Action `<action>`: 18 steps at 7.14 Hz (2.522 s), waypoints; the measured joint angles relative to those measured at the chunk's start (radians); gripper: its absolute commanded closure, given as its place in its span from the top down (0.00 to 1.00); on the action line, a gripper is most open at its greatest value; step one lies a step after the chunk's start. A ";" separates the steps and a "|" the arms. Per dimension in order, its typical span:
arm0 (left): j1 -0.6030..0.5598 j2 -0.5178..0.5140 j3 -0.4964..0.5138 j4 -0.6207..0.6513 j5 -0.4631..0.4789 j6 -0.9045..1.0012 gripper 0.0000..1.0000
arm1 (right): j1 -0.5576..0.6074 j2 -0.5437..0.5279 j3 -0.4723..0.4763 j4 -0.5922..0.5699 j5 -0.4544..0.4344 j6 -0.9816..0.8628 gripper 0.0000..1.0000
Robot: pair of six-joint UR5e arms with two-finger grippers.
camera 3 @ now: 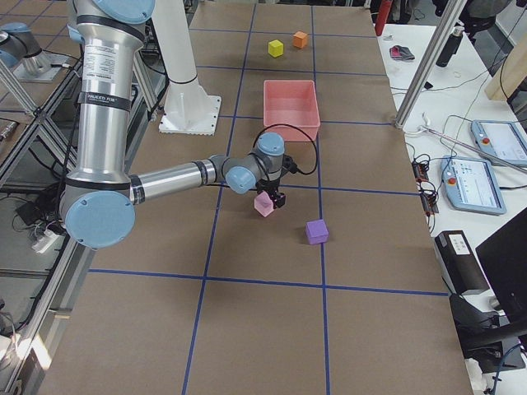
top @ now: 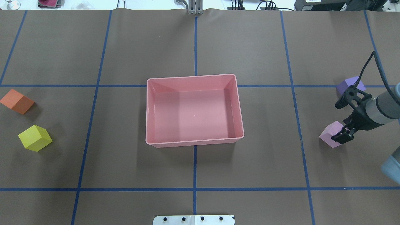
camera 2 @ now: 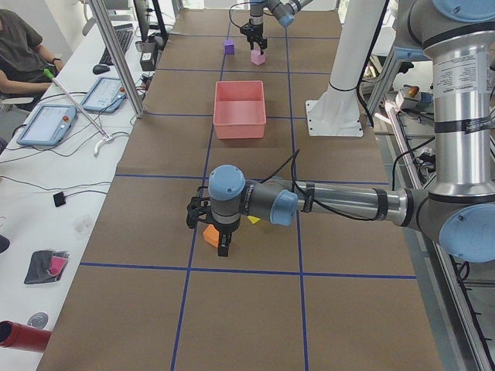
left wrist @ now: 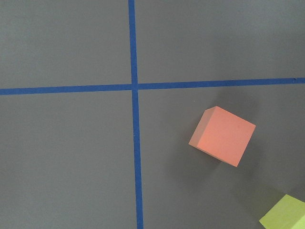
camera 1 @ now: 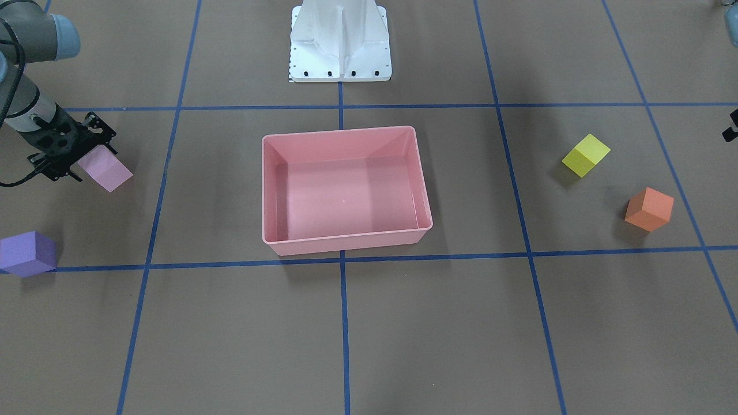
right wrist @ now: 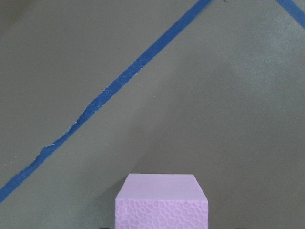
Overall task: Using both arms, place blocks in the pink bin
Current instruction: 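Lower the right gripper onto the light pink cube and close it, then carry the pink cube into the bin while the left gripper descends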
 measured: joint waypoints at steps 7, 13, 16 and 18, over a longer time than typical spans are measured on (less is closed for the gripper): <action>0.296 -0.050 -0.010 -0.155 0.037 -0.157 0.99 | -0.007 0.012 0.026 0.001 0.011 0.084 0.00; 0.458 -0.033 -0.007 -0.339 0.075 0.141 0.99 | -0.071 0.594 0.051 -0.437 -0.019 0.914 0.00; 0.506 -0.024 -0.005 -0.342 0.122 0.194 0.99 | -0.243 0.775 -0.015 -0.483 -0.172 1.231 0.00; 0.531 -0.022 -0.006 -0.342 0.131 0.196 0.99 | -0.300 0.803 -0.055 -0.482 -0.226 1.271 0.00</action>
